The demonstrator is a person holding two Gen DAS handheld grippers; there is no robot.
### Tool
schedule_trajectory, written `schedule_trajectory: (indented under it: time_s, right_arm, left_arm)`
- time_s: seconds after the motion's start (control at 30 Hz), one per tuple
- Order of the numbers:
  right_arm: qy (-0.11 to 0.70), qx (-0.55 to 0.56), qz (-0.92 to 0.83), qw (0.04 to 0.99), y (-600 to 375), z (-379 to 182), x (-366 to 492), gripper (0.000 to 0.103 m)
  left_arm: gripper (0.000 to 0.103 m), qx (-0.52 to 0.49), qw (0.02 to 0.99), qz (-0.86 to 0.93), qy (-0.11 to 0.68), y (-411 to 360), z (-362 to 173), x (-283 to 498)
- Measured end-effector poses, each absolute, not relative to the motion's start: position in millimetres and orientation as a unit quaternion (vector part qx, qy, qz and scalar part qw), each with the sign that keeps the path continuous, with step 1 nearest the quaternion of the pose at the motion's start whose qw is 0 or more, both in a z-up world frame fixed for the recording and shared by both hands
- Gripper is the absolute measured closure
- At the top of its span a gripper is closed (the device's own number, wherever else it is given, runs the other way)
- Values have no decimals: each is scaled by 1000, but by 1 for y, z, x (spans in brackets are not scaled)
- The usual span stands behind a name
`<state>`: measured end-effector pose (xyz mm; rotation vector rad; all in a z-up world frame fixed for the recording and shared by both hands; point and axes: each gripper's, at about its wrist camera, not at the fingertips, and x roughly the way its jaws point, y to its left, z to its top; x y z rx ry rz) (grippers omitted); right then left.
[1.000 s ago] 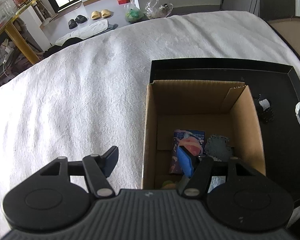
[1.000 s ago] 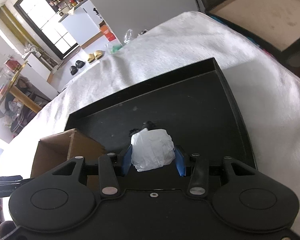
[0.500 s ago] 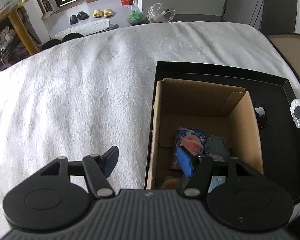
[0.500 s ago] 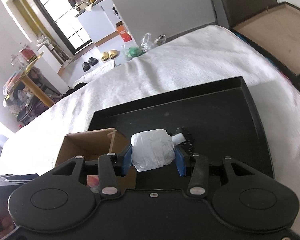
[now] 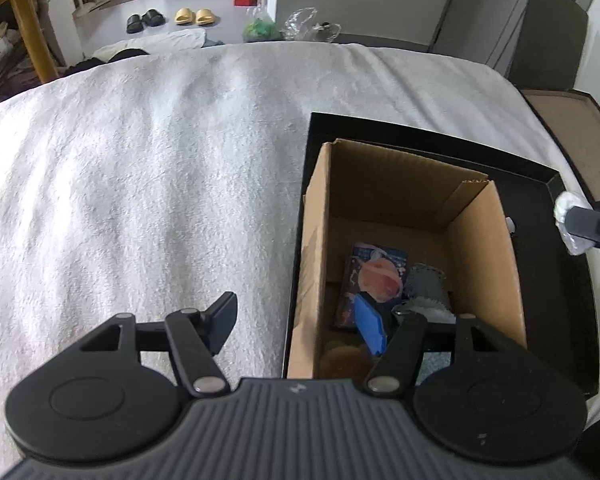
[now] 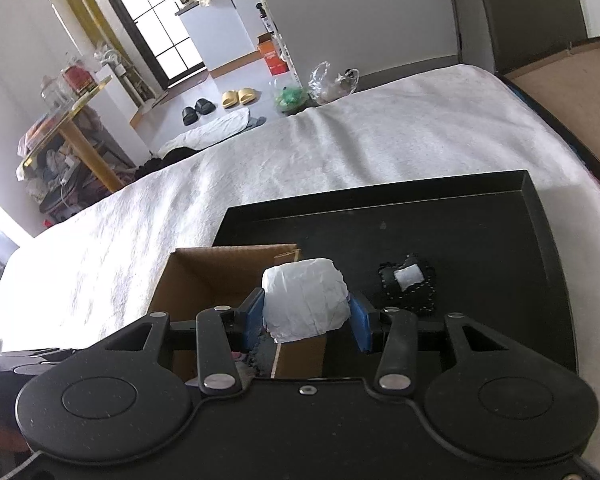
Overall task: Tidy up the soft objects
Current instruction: 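Carry the white-and-black plush with the right gripper into the box and release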
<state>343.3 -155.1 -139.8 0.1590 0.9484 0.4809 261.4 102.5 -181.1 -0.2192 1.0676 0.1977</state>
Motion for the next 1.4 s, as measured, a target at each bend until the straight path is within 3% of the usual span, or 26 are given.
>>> schedule_trajectory:
  time_s: [0.33, 0.5, 0.63, 0.8, 0.87, 1.4]
  right_arm:
    - [454, 45, 238, 857, -122, -136, 340, 59]
    - [456, 31, 241, 856, -107, -135, 342, 59]
    - [457, 21, 243, 856, -97, -133, 344, 59]
    - [450, 1, 247, 858, -83, -130, 343, 55]
    - [449, -5, 237, 862, -81, -129, 344, 47]
    - [473, 9, 214, 855, -110, -146, 333, 46]
  left_arm:
    - [46, -124, 856, 67, 497, 111, -187, 260]
    - [66, -136, 858, 60, 492, 116, -190, 260]
    - [73, -141, 856, 53, 494, 117, -193, 261]
    - [92, -149, 855, 45, 495, 119, -195, 260]
    - [94, -151, 855, 41, 495, 119, -195, 260]
    - [95, -147, 857, 38, 492, 117, -191, 256]
